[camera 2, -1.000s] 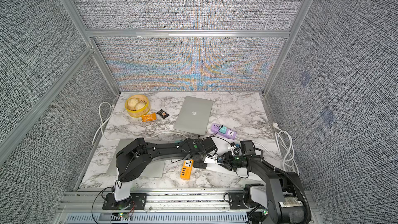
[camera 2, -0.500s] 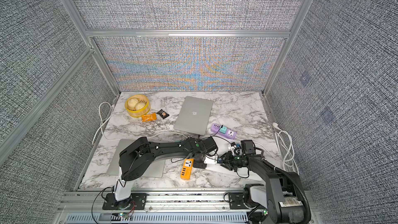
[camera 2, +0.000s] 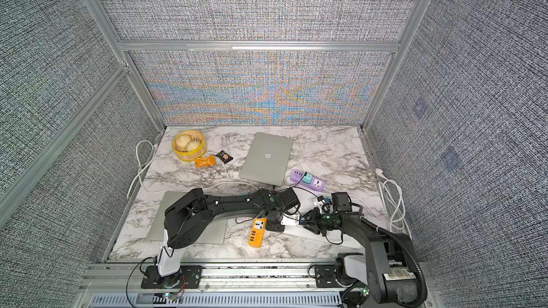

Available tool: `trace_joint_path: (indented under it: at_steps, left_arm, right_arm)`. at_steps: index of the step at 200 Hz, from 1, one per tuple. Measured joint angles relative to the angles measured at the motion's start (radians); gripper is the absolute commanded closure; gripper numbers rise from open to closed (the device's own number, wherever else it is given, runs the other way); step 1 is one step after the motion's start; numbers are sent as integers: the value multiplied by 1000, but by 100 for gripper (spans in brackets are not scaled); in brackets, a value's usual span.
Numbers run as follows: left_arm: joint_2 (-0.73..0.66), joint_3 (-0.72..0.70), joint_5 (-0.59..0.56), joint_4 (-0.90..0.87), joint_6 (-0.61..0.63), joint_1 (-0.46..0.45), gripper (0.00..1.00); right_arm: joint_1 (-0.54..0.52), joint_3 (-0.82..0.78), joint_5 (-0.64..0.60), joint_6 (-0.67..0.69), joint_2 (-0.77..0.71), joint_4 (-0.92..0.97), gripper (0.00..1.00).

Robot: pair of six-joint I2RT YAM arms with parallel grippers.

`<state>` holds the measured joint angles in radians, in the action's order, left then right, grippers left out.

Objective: Unplug the laptop charger
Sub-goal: Remove the charging cable from the laptop.

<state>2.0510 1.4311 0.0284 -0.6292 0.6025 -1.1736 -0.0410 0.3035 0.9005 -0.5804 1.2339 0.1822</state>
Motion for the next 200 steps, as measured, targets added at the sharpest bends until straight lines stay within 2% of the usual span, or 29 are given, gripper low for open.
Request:
trace_joint_path:
  at_steps: [200]
  left_arm:
    - [-3,26,-23,-45,14,-4,97]
  right_arm:
    - [-3,37,-19,13,13,51,70]
